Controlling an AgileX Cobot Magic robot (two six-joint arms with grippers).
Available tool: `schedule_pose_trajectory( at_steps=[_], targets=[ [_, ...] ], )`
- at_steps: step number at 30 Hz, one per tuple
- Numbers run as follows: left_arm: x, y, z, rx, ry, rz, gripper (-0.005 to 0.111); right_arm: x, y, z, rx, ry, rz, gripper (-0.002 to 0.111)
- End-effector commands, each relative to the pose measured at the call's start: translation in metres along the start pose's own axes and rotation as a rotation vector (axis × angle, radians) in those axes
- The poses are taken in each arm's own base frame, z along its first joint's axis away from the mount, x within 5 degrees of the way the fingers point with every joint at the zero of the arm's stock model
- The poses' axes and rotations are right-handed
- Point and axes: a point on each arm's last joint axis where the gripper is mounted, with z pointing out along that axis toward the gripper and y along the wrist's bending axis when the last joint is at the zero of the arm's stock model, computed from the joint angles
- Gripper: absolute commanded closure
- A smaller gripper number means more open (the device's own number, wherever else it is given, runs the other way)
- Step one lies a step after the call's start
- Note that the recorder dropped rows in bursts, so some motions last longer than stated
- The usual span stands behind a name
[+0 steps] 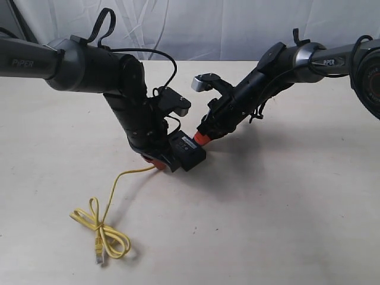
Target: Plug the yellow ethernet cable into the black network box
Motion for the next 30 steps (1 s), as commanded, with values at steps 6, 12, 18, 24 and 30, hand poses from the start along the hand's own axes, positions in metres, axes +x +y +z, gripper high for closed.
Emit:
schedule_pose_trajectory(
  at_steps=[6,12,18,24,30],
  targets=[
    [-0.0116,-0.0042,-0.0076,-0.012,-0.104,-0.023,0.107,0.0093,0.0023,0.0105,-0.033,0.076,-0.018,0.109],
    [-0.0144,-0.0029,-0.0080,-0.025,-0.135,-0.031,0.107,0.0103,0.0065,0.0107,-0.073,0.090,-0.015,0.109],
    [-0.0163,-0.0045,-0.0082,-0.005,-0.156,-0.066,0.107,0.0104,0.0070,0.0106,-0.079,0.091,-0.013,0.109],
    [-0.0167,-0.0061,-0.0083,0.015,-0.159,-0.088,0.107,0.0081,0.0065,0.0108,-0.073,0.067,0.001,0.109],
    [-0.0146,-0.0045,-0.0080,-0.006,-0.137,-0.055,0.107,0.0081,0.0065,0.0108,-0.073,0.067,0.005,0.109]
  ],
)
